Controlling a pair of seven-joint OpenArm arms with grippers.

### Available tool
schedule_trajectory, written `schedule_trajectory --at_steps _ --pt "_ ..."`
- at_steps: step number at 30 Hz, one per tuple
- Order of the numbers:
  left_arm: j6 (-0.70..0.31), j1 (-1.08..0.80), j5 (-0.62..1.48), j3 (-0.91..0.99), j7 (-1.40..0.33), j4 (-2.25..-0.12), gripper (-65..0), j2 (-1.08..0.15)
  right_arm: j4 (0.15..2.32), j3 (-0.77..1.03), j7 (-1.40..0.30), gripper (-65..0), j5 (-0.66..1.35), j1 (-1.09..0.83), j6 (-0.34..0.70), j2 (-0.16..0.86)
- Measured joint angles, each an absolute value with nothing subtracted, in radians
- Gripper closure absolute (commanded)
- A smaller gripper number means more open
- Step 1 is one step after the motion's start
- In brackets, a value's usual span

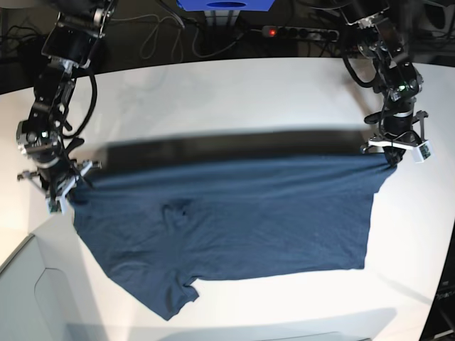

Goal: Fold the T-shirt properly
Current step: 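Drag the held collar edge back toward the robot, flattening the shirt, then lower the collar edge onto the table and open both grippers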

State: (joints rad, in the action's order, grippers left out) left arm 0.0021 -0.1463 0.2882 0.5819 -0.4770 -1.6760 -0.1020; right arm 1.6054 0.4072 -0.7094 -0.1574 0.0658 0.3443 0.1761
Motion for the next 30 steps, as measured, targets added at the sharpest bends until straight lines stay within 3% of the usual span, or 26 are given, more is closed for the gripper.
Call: schedule_trajectory --at_steps 12,30 --pt "0.007 -0.333 0.442 0.619 -0.471 -1.676 0.0 -0.075 1.744 0.401 -0.715 -0.1 -0.162 -0.191 0.344 0.150" --pt "0.007 -0.558 0.527 0.619 -0.467 -1.784 0.0 -0.068 1.777 0.404 -0.697 -0.1 -0.157 -0.380 0.344 0.180"
